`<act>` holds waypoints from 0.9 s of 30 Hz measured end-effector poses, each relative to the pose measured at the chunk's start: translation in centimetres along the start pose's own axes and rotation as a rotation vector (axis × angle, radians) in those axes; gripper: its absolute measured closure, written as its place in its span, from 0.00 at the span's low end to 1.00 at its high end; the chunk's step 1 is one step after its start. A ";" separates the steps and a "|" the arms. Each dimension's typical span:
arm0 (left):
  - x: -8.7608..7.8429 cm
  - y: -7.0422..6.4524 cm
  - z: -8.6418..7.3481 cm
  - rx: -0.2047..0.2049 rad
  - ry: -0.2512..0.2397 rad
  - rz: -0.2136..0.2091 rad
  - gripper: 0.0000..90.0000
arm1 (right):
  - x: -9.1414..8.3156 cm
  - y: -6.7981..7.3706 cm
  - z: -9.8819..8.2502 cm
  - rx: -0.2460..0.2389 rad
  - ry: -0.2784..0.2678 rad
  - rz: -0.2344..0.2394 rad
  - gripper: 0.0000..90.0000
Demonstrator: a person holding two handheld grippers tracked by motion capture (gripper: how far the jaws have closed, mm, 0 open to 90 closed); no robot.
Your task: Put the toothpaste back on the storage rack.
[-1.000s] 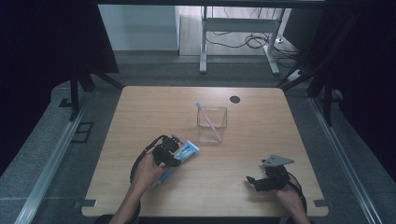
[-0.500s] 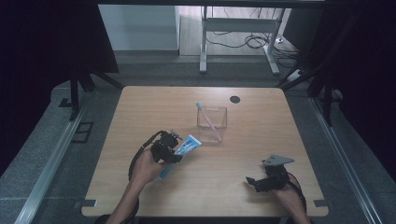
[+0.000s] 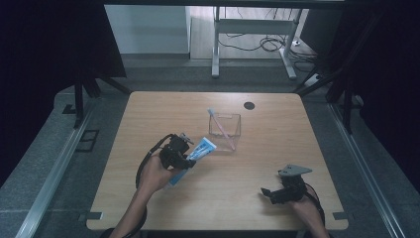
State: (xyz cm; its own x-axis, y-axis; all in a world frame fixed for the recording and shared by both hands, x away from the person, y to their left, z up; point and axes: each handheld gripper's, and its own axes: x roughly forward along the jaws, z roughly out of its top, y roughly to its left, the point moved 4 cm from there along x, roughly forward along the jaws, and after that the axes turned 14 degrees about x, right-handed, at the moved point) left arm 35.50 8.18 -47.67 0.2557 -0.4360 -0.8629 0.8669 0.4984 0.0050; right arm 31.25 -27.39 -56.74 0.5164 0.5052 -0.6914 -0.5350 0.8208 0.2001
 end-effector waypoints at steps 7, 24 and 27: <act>-1.0 0.0 1.0 0.024 -0.027 0.012 0.79 | 0.0 0.0 0.0 0.000 -0.003 -0.002 0.00; -2.7 0.8 3.4 0.038 -0.115 0.041 0.79 | 0.0 0.0 0.1 -0.005 -0.006 -0.003 0.00; -2.8 0.9 3.9 0.042 -0.120 0.049 0.79 | 0.0 0.0 0.0 -0.005 -0.005 -0.004 0.00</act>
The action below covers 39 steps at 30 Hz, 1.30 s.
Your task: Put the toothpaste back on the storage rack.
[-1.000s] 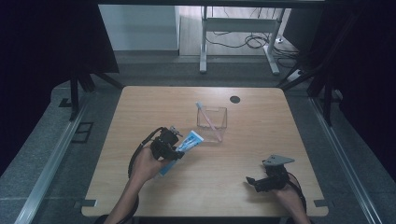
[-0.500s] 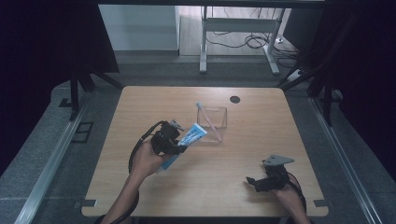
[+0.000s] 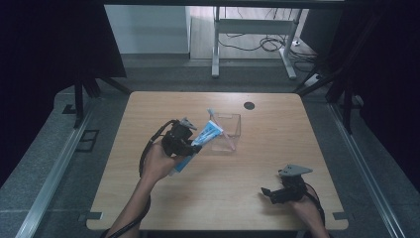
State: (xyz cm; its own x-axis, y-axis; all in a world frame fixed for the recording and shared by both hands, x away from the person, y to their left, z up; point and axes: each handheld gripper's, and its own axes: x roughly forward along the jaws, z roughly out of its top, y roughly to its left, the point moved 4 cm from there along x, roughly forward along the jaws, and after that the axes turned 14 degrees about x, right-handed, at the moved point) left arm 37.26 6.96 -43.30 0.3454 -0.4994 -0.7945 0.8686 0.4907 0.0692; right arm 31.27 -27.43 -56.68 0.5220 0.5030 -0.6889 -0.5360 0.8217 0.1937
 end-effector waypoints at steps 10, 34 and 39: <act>0.0 0.6 1.6 0.011 -0.031 0.022 0.79 | 0.0 0.0 0.0 -0.002 0.000 0.000 0.00; 1.8 2.5 5.6 0.010 -0.141 0.051 0.79 | -0.1 0.0 0.1 -0.004 -0.008 0.003 0.00; 2.2 3.0 6.3 0.000 -0.166 0.055 0.79 | -0.1 0.0 0.1 -0.003 -0.008 0.004 0.00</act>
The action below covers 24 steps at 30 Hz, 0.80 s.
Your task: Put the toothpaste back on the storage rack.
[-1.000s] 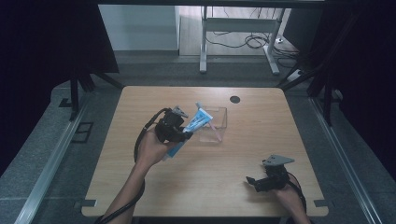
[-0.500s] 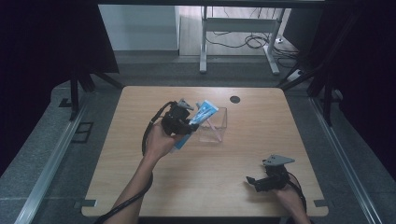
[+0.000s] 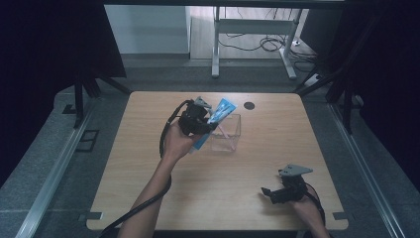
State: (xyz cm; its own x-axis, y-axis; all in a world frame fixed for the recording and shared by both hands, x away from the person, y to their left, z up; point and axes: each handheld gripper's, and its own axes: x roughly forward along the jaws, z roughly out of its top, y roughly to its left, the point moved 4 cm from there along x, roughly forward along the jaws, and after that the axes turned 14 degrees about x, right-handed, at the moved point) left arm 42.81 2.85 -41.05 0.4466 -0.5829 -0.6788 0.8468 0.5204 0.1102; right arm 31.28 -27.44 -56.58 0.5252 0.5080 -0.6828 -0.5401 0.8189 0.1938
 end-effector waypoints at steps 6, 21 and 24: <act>0.6 0.5 0.8 0.001 -0.011 0.008 0.79 | 0.0 0.0 0.0 -0.002 0.000 0.001 0.00; 2.6 1.4 2.8 0.000 -0.046 0.022 0.80 | 0.0 0.0 0.0 0.001 -0.001 0.006 0.00; 3.0 1.4 3.2 0.002 -0.054 0.028 0.80 | 0.0 0.0 0.0 0.002 -0.002 0.007 0.00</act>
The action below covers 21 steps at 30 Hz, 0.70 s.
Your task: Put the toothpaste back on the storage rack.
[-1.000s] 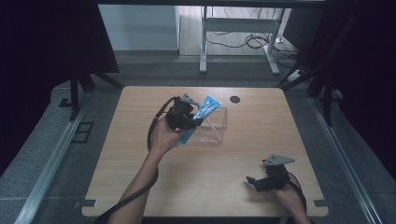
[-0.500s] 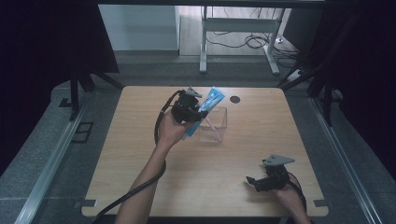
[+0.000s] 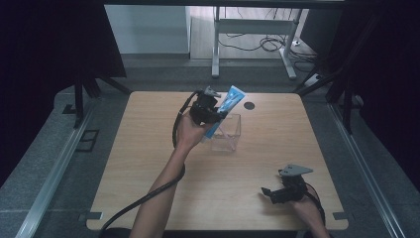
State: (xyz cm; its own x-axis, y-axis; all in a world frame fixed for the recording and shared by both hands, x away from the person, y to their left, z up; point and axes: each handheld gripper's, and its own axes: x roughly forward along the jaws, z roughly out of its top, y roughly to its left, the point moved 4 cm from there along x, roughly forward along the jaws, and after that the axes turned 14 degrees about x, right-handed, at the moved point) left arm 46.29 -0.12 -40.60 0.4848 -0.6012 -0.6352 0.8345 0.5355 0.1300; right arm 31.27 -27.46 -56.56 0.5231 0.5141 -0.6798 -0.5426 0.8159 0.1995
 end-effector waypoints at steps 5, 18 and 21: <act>0.8 0.2 0.5 -0.002 -0.015 0.008 0.80 | 0.0 0.0 0.0 0.000 -0.001 0.001 0.00; 2.4 0.8 1.8 0.008 -0.040 0.043 0.80 | 0.0 -0.1 0.0 0.003 -0.002 0.000 0.00; 2.7 0.9 2.1 0.011 -0.058 0.041 0.80 | 0.0 -0.1 -0.1 0.002 -0.002 0.000 0.00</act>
State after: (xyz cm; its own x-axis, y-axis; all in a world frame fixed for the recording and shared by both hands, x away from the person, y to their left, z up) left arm 48.92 -2.49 -40.64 0.5328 -0.6124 -0.5840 0.8163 0.5538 0.1639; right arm 31.29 -27.54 -56.63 0.5242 0.5147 -0.6785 -0.5416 0.8163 0.2008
